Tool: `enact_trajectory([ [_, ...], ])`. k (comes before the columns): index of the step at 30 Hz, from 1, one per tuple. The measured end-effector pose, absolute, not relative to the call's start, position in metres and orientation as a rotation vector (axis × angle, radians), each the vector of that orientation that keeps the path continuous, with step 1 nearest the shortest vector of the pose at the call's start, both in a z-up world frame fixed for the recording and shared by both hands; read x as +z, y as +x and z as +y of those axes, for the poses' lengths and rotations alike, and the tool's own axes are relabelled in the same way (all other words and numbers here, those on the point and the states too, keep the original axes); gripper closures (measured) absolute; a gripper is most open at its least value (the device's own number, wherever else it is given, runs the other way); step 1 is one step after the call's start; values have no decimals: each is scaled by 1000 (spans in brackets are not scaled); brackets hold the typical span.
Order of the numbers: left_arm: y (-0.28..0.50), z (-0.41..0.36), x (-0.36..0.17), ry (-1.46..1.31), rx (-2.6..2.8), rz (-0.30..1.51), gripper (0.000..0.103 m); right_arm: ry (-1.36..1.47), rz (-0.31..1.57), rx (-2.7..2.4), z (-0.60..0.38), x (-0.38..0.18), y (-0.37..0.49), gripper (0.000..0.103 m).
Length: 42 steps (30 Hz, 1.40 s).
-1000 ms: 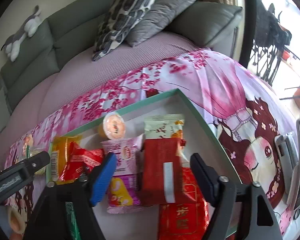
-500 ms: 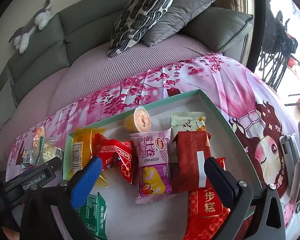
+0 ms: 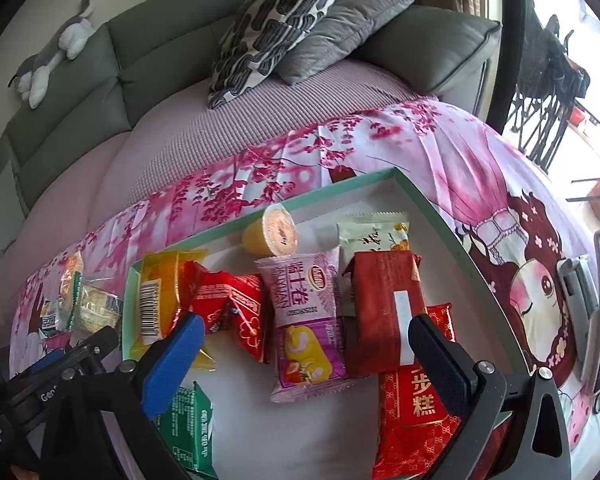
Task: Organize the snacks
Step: 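Withdraw both open tools from the tray toward the remaining snacks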
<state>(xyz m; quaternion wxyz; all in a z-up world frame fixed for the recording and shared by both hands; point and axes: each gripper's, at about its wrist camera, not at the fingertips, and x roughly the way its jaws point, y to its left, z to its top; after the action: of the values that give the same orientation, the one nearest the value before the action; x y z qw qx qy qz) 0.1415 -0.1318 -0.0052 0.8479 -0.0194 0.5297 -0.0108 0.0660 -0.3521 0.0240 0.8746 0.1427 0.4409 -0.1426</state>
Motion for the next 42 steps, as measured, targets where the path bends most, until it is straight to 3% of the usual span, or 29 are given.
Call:
enact_trajectory([
  [19, 126, -39, 2, -37, 94, 1104, 5, 182, 879, -144, -274, 41, 78, 0],
  [42, 133, 27, -15, -178, 160, 1152, 5, 5, 1000, 52, -167, 2, 94, 0],
])
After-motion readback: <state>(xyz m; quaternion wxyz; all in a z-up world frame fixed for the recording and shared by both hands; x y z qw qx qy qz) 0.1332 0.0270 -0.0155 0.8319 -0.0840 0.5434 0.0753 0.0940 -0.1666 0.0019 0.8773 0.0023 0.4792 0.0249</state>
